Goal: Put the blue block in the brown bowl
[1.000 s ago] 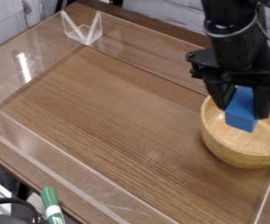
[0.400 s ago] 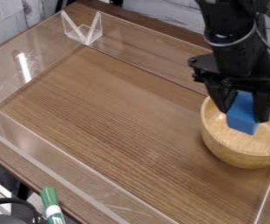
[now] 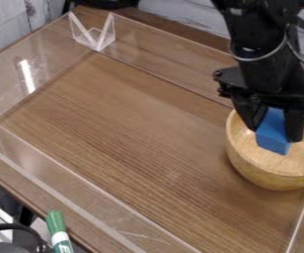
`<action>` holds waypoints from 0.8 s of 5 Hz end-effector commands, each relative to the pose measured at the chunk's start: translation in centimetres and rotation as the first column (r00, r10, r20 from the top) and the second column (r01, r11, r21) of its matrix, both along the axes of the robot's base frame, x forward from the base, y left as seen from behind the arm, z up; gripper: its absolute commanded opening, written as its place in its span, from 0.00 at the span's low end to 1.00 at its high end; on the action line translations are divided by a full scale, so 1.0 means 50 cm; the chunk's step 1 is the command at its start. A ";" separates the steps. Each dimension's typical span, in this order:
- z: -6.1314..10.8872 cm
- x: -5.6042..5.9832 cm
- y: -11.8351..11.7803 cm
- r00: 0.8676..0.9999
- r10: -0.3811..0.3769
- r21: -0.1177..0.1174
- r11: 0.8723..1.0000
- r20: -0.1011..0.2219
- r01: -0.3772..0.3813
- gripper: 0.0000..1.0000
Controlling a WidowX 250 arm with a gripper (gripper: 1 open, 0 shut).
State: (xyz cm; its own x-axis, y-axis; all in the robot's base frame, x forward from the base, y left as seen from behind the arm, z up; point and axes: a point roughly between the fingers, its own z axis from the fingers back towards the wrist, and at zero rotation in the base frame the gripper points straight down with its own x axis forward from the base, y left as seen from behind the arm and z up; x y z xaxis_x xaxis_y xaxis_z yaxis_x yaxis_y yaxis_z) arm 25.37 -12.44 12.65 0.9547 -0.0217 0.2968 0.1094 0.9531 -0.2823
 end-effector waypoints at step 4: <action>-0.025 0.046 0.001 0.998 0.005 -0.016 1.000 0.061 -0.004 0.00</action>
State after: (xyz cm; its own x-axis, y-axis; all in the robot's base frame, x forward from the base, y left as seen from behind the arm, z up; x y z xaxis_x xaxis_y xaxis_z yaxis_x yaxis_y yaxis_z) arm 26.60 -12.25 9.90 0.9522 -0.0301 0.3039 0.1184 0.9536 -0.2768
